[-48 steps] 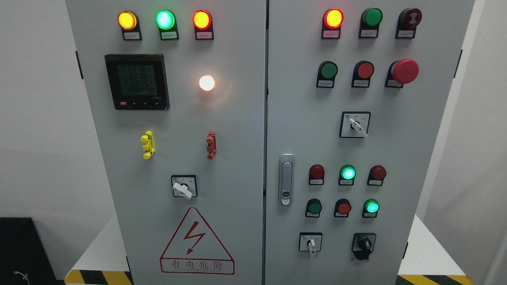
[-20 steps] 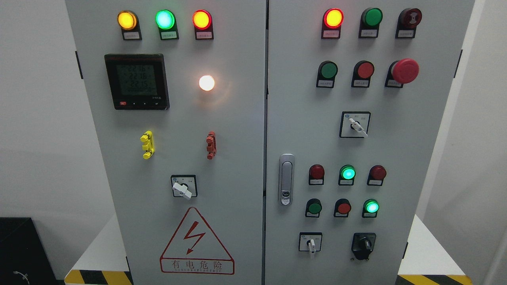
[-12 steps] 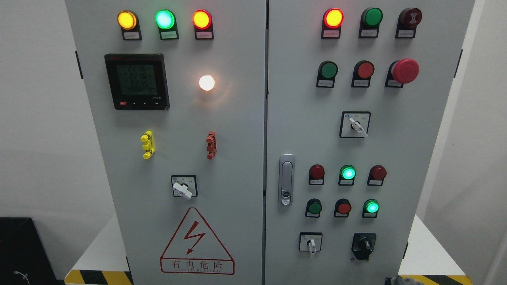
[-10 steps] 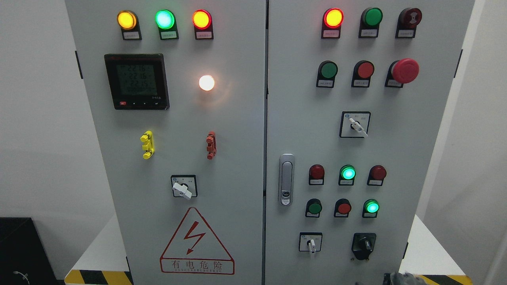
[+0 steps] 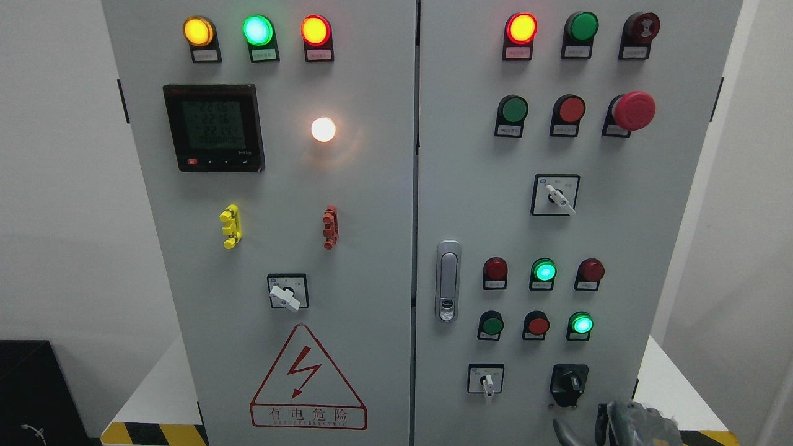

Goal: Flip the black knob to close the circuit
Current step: 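Raise the right hand up toward the black rotary knob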

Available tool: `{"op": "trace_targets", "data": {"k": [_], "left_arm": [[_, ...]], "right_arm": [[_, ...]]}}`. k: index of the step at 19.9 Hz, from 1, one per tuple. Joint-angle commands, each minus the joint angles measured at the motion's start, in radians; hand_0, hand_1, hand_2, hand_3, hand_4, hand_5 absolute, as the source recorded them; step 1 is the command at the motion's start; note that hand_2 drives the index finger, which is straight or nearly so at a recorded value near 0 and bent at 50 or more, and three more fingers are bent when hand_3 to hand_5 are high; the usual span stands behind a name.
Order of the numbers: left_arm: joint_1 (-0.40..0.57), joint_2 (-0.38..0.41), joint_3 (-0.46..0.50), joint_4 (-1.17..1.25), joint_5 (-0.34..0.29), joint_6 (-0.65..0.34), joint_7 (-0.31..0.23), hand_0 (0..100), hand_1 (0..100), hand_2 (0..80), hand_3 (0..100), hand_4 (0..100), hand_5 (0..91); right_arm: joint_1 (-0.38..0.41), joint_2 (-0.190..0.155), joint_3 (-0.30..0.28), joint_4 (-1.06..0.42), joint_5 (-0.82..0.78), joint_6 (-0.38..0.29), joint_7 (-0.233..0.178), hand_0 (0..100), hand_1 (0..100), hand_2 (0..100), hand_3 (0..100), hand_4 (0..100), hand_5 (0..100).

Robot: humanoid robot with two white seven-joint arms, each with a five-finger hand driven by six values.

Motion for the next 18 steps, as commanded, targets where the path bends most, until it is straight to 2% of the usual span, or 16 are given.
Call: {"op": "trace_targets", "data": {"k": [1, 18], "left_arm": [[0.0, 0.0, -0.02, 0.021, -0.02, 0.0, 0.001, 0, 0, 0.0, 0, 0, 0.0], [0.0, 0.0, -0.02, 0.021, -0.02, 0.0, 0.001, 0, 0, 0.0, 0, 0, 0.0]], "right_arm": [[-0.039, -0.007, 0.006, 0.041, 0.015, 0.015, 0.012, 0, 0, 78, 95, 75, 75], [-0.053, -0.012, 0.006, 0.039, 0.059, 0.048, 0.02, 0, 0, 78, 95, 75, 75]]}}
